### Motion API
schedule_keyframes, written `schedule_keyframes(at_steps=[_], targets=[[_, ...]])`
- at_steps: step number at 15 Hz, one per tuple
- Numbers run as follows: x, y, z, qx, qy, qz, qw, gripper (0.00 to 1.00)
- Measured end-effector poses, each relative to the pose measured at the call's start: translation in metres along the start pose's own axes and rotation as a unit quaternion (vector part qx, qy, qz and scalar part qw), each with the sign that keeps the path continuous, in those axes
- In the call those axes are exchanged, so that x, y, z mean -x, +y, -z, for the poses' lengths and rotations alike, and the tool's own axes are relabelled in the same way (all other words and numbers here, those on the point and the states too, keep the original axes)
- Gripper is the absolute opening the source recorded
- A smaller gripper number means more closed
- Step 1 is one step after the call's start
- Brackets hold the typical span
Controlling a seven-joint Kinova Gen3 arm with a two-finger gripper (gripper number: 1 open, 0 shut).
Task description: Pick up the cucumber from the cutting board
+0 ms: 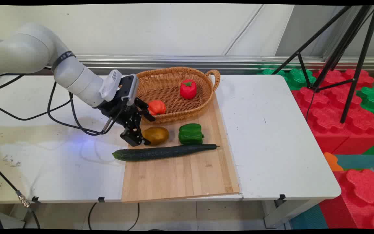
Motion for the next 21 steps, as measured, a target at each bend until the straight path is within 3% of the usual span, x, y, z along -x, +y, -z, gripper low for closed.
schedule_keyframes(at_steps=[6, 11, 17, 21], targets=[[0.005, 0.002, 0.022, -0.004, 0.011, 0.001, 0.9999, 1.0], [0.012, 0.015, 0.053, 0.008, 0.018, 0.027, 0.9994, 1.0], [0.033, 0.043, 0.073, 0.035, 0.003, 0.065, 0.9973, 1.0], [0.045, 0.056, 0.07, 0.042, -0.008, 0.092, 0.9948, 1.0]])
